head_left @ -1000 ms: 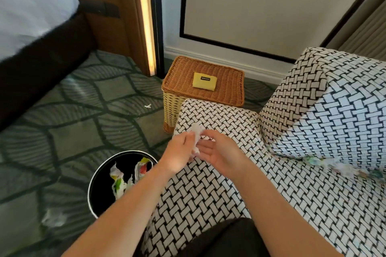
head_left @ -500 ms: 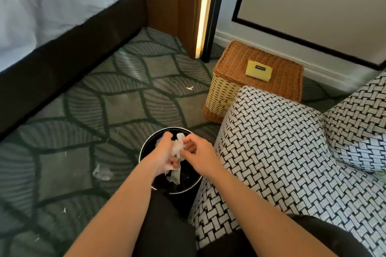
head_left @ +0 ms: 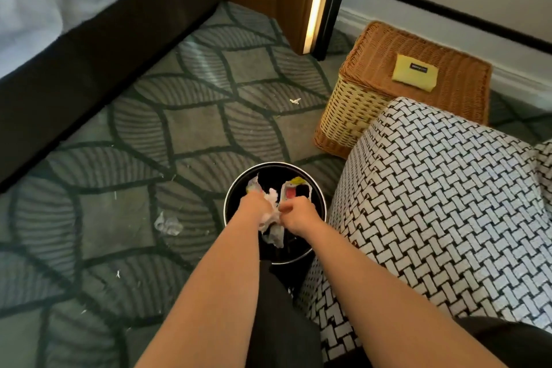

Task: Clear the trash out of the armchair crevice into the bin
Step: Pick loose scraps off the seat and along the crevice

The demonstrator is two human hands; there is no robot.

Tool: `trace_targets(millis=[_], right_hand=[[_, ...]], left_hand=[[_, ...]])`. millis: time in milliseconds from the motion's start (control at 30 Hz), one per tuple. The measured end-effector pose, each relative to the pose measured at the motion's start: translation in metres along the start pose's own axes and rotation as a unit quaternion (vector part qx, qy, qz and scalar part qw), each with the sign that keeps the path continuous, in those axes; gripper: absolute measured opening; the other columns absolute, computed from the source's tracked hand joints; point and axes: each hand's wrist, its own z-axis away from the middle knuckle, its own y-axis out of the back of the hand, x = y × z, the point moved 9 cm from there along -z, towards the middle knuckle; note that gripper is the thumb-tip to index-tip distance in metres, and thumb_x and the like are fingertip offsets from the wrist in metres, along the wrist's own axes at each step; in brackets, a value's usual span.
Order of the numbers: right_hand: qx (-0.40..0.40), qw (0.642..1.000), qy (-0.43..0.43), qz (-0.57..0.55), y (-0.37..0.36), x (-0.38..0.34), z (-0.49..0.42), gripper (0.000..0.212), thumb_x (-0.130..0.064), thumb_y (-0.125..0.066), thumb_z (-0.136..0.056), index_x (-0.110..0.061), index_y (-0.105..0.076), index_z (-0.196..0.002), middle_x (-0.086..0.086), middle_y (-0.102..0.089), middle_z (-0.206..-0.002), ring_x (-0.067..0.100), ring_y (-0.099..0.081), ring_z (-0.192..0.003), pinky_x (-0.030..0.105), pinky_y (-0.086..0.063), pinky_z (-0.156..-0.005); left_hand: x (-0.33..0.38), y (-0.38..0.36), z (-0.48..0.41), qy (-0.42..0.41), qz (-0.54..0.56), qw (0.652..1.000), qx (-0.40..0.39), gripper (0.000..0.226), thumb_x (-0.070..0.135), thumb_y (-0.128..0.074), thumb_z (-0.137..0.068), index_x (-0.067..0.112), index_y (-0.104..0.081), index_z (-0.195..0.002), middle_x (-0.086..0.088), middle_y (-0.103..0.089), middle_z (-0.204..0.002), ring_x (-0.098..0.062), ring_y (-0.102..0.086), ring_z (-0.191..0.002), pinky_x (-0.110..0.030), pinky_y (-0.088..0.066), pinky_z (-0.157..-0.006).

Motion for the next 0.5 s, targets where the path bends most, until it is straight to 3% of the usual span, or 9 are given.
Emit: trace_targets(millis=[33, 100, 167, 233, 300, 367, 500], right_hand=[[0.009, 1.0, -0.016, -0.002, 0.001, 0.004, -0.001, 0.028, 0.003, -0.049, -0.081, -0.009, -0.05, -0.056, 0.001, -0.045, -0.062, 0.017, -0.038, -0.067, 0.024, -0.025, -0.048], [0.027, 0.998, -0.049, -0.021, 0.008, 0.012, -0.001, 0.02, -0.001, -0.048, -0.085, -0.008, -0.055, -0.068, 0.006, -0.054, -0.073, 0.027, -0.047, -0.076, 0.021, -0.029, -0.056], [0.054, 0.995, -0.077, -0.021, 0.019, 0.017, 0.0, 0.013, -0.006, -0.049, -0.088, -0.005, -0.062, -0.09, 0.015, -0.062, -0.101, 0.032, -0.056, -0.098, 0.024, -0.036, -0.067], [0.076, 0.993, -0.091, -0.007, 0.027, 0.021, 0.002, 0.015, -0.006, -0.05, -0.089, -0.001, -0.06, -0.099, 0.017, -0.06, -0.112, 0.032, -0.055, -0.109, 0.03, -0.043, -0.078], [0.085, 0.993, -0.084, -0.011, 0.033, 0.021, 0.006, 0.013, -0.003, -0.049, -0.088, -0.001, -0.059, -0.097, 0.016, -0.057, -0.11, 0.033, -0.052, -0.114, 0.032, -0.044, -0.088], [0.09, 0.994, -0.051, -0.029, 0.039, 0.011, 0.012, 0.02, 0.0, -0.048, -0.087, -0.003, -0.062, -0.101, 0.016, -0.058, -0.108, 0.033, -0.052, -0.109, 0.032, -0.043, -0.09], [0.1, 0.991, 0.077, -0.039, 0.06, -0.013, 0.033, 0.021, -0.007, -0.051, -0.087, -0.009, -0.067, -0.1, 0.009, -0.066, -0.105, 0.024, -0.059, -0.099, 0.031, -0.047, -0.09]], left_hand=[[0.0, -0.007, -0.005, 0.011, 0.0, 1.0, -0.019, 0.044, 0.019, -0.049, -0.091, 0.0, -0.046, -0.131, -0.017, -0.054, -0.125, -0.031, -0.053, -0.115, -0.035, -0.045, -0.094], [0.004, -0.019, -0.011, 0.03, 0.018, 0.998, -0.05, 0.062, 0.023, -0.047, -0.092, -0.002, -0.023, -0.144, -0.019, -0.038, -0.143, -0.033, -0.042, -0.128, -0.037, -0.039, -0.103], [0.009, -0.017, -0.009, 0.031, 0.014, 0.999, -0.037, 0.068, 0.029, -0.043, -0.096, 0.0, -0.007, -0.147, -0.018, -0.021, -0.152, -0.033, -0.029, -0.136, -0.035, -0.031, -0.108], [0.013, -0.014, -0.007, 0.019, -0.001, 0.999, -0.037, 0.06, 0.024, -0.036, -0.099, -0.002, -0.009, -0.146, -0.019, -0.016, -0.152, -0.032, -0.023, -0.139, -0.032, -0.026, -0.109], [0.015, -0.009, 0.0, -0.006, -0.017, 0.999, -0.026, 0.044, 0.017, -0.03, -0.101, -0.008, -0.029, -0.136, -0.02, -0.033, -0.141, -0.031, -0.035, -0.13, -0.024, -0.031, -0.102], [0.012, -0.005, 0.003, -0.032, -0.025, 0.999, -0.022, 0.029, 0.017, -0.032, -0.1, -0.006, -0.049, -0.107, -0.015, -0.05, -0.111, -0.025, -0.051, -0.105, -0.019, -0.038, -0.081], [0.019, 0.009, 0.019, -0.09, 0.027, 0.994, 0.055, 0.021, 0.018, -0.044, -0.093, 0.01, -0.05, -0.074, -0.02, -0.058, -0.086, -0.026, -0.05, -0.082, -0.03, -0.034, -0.07]])
